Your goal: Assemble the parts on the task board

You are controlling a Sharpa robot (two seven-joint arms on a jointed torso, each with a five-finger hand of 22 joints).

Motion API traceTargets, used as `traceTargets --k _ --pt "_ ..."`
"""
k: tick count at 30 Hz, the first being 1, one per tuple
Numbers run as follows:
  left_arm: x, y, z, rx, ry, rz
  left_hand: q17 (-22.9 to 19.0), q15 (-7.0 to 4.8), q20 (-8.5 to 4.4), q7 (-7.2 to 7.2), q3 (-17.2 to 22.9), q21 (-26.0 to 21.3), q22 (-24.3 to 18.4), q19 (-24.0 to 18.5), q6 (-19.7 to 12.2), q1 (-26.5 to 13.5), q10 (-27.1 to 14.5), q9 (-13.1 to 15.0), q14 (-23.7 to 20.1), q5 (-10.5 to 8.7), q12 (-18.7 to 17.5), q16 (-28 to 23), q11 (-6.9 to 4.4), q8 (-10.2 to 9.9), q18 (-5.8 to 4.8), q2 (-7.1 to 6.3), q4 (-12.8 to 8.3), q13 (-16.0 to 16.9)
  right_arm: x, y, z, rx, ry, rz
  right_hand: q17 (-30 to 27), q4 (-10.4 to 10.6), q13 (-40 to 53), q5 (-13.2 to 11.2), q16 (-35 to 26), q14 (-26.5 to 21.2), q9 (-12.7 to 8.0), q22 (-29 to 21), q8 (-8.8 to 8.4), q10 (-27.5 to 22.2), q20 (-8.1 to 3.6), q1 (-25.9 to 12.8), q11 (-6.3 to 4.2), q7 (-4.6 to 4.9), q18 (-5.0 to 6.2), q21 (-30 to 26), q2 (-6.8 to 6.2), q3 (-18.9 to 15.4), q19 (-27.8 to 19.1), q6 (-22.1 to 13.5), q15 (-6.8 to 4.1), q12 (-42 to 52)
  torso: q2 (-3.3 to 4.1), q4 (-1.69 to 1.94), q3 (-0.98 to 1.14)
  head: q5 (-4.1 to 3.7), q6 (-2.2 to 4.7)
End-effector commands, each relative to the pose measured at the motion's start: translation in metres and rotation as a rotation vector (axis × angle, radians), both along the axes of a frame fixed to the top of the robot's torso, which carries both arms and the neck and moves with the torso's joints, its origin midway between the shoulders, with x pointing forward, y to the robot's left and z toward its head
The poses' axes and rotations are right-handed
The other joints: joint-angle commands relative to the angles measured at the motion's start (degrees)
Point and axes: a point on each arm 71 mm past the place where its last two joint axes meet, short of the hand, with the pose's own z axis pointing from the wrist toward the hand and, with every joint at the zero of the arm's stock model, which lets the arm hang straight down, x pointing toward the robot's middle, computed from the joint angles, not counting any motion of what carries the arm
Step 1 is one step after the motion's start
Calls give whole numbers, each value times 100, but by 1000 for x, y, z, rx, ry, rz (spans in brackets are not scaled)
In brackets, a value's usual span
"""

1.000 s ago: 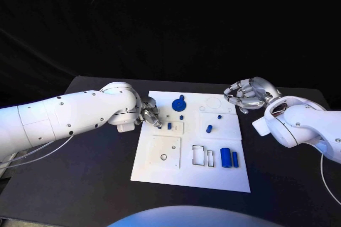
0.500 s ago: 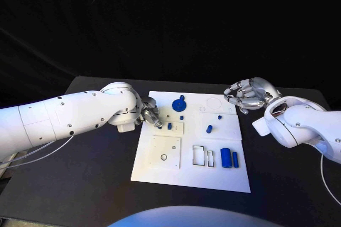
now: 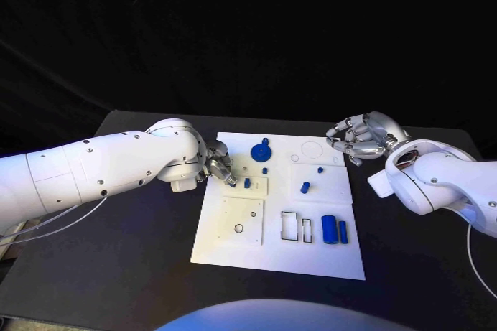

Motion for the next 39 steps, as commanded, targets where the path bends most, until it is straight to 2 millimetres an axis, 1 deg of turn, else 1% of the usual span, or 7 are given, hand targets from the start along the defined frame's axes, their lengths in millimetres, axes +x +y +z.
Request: traceTargets --k 1,3,9,12,16,19,39 --pt "-1 -2 -1 -5 16 -7 1506 -45 -20 -151 998 27 656 24 216 -43 48 11 605 71 16 21 -9 41 -32 -3 -1041 4 0 2 0 -5 0 17 -5 -6 -5 9 -23 114 5 -7 21 9 -7 -70 -6 8 107 -30 -5 38 -7 -48 -39 25 2 2 0 -1 -15" --pt "-1 -2 -1 -3 18 -7 1506 -49 -25 -154 1007 28 662 24 234 -65 62 16 605 163 22 21 -14 48 -32 -12 -1064 18 0 2 -1 -5 0 17 -5 -6 -5 9 -23 114 5 -7 21 9 -7 -70 -6 8 107 -30 -5 38 -7 -48 -39 25 0 0 -1 4 -16" --pt "-1 -1 -1 2 22 -5 1506 -56 -32 -160 1014 35 676 28 257 -99 80 29 605 300 26 21 -19 64 -33 -30 -1101 31 0 2 -1 -5 1 18 -5 -6 -5 9 -23 114 5 -7 21 9 -7 -70 -6 8 107 -30 -5 38 -7 -48 -39 25 0 -1 -1 11 -24" --pt "-1 -1 -1 4 23 -4 1506 -58 -34 -162 1015 41 683 32 263 -109 89 34 605 339 32 21 -20 69 -35 -35 -1111 42 0 2 -1 -5 1 18 -5 -6 -5 9 -23 114 5 -7 21 9 -7 -70 -6 8 107 -30 -5 38 -7 -48 -39 25 1 -1 -3 11 -21" --pt "-1 0 -1 7 24 -3 1506 -60 -36 -165 1018 40 684 30 273 -120 96 40 605 390 34 21 -23 76 -34 -39 -1123 47 0 2 -1 -5 1 18 -5 -6 -5 9 -23 114 5 -7 21 9 -7 -70 -6 8 107 -30 -5 38 -7 -48 -39 25 -2 -3 1 12 -25" --pt "-1 -1 -1 8 26 -4 1506 -62 -38 -167 1018 43 689 32 279 -130 105 45 605 426 40 21 -24 81 -35 -45 -1131 57 0 2 -1 -5 1 18 -5 -6 -5 9 -23 114 5 -7 21 9 -7 -70 -6 8 107 -30 -5 38 -7 -48 -39 25 -4 1 -3 11 -29" --pt "1 -6 -3 17 47 -9 1506 -64 -41 -171 1020 42 692 30 290 -144 117 51 605 475 44 21 -28 87 -34 -50 -1144 64 0 2 -1 -5 1 19 -10 -18 -9 18 -29 113 10 -11 29 6 -7 -84 -6 8 108 -41 -17 51 -8 -61 -39 26 -6 2 -3 9 -37"
